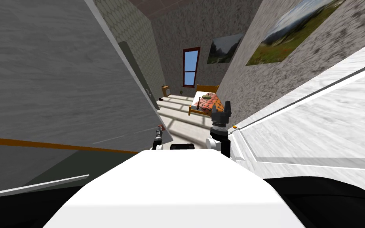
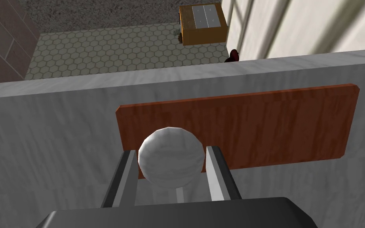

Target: Push the door open

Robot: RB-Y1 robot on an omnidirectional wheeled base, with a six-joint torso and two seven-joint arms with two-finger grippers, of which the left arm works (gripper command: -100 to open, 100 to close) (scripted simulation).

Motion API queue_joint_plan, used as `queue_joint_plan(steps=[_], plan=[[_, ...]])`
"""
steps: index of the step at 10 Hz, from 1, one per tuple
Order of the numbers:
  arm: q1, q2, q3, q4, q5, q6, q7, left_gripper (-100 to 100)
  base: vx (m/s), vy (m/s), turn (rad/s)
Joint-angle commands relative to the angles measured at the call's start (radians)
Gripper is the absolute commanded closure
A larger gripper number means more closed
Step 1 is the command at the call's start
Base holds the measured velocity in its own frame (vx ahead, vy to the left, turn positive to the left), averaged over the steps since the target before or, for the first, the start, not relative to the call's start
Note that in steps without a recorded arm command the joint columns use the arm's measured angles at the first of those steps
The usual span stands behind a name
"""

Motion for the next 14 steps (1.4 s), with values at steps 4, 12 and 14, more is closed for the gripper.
queue_joint_plan(steps=[4, 12, 14], plan=[[-0.014, 0.017, 0.049, 0.02, 0.023, -0.01, -0.009, 100, 0.12, -0.002, 0.031], [0.032, -0.026, 0.05, -0.04, 0.039, 0.013, -0.01, -100, -0.087, -0.092, 0.059], [0.028, -0.016, 0.054, -0.03, 0.04, 0.004, -0.014, -100, 0.003, -0.021, -0.012]])
